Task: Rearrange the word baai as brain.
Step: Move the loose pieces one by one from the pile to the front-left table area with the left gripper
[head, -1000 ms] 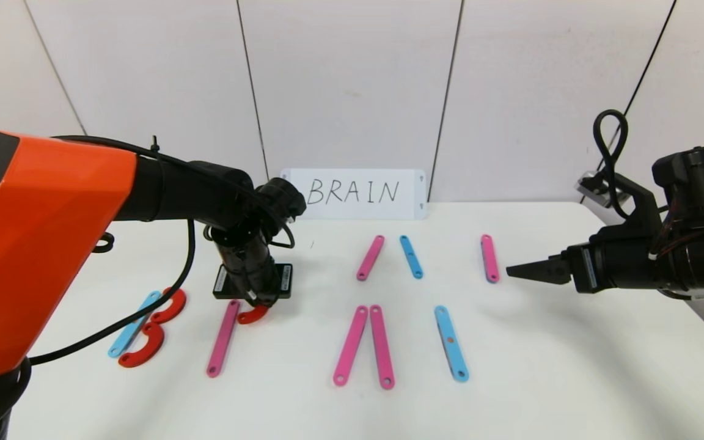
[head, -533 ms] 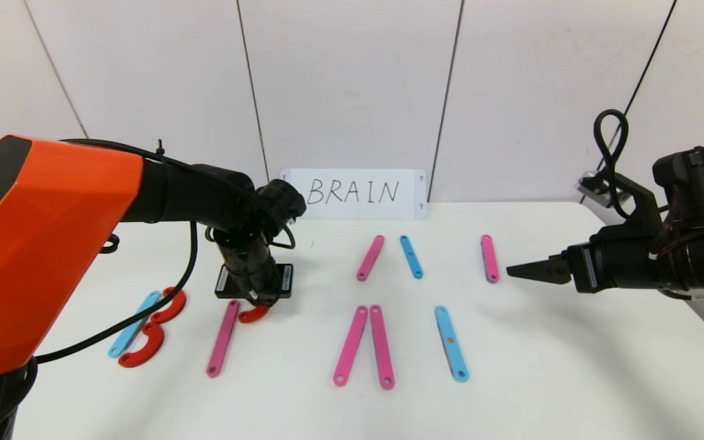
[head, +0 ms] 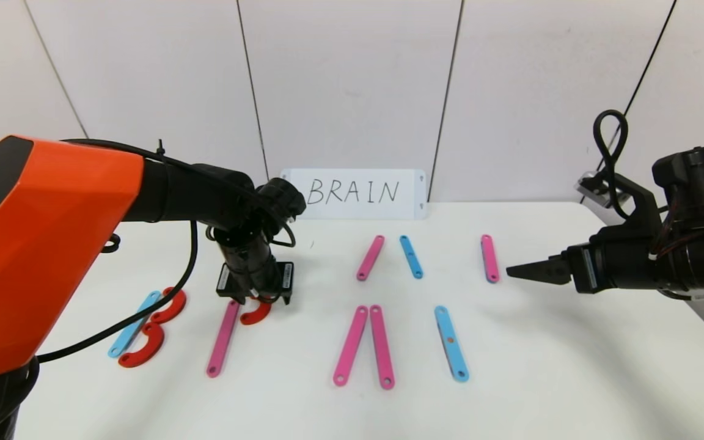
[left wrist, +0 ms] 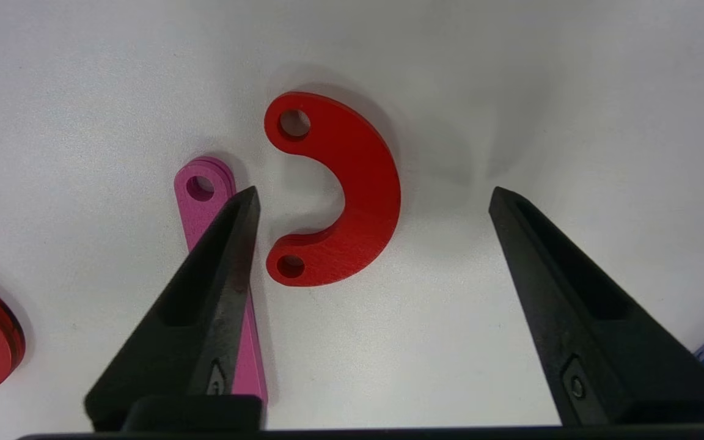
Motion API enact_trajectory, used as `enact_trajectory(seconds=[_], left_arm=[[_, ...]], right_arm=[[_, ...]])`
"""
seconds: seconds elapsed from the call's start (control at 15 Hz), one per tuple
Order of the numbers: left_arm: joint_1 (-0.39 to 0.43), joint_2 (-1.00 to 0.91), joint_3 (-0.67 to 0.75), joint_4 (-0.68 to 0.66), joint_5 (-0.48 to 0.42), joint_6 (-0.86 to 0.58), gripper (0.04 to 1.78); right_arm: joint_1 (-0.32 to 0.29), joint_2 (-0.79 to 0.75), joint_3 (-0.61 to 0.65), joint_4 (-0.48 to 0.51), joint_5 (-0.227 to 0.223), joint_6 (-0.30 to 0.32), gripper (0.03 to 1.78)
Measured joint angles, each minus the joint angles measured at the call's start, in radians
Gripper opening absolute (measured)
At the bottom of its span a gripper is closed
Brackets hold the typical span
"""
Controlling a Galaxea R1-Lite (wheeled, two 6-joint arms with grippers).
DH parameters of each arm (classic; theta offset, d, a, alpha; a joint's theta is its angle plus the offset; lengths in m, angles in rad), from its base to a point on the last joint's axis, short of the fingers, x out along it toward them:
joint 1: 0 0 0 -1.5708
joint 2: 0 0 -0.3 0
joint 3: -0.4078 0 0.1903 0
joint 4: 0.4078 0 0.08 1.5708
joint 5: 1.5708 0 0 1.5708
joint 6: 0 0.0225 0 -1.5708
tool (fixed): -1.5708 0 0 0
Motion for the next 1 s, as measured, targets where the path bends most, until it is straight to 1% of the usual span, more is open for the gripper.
enact_trajectory(seconds=[0.13, 0.27, 0.47, 0.6, 0.8, 1.0], left_arm=[[-0.005, -0.008, -0.014, 0.003, -0.001, 0.001, 1.6], [-0.005, -0.014, -0.023, 0.009, -0.001, 0.002, 1.72], [-0.002, -0.019, -0.026, 0.003, 0.0, 0.001, 1.75], [0.013, -0.021, -0.03, -0.001, 0.0, 0.002, 1.75], [0.068, -0.018, -0.07, 0.001, 0.0, 0.002, 1.75], [0.12, -0.001, -0.141, 0.007, 0.0, 0.006, 1.75]], right_arm=[[0.001, 0.0, 0.001, 0.0, 0.0, 0.0, 1.74], [0.001, 0.0, 0.001, 0.0, 0.0, 0.0, 1.74], [0.001, 0.0, 0.001, 0.0, 0.0, 0.0, 1.74], [0.001, 0.0, 0.001, 0.0, 0.0, 0.0, 1.74], [0.001, 0.0, 0.002, 0.0, 0.0, 0.0, 1.74], [0.003, 0.001, 0.003, 0.0, 0.0, 0.0, 1.74]])
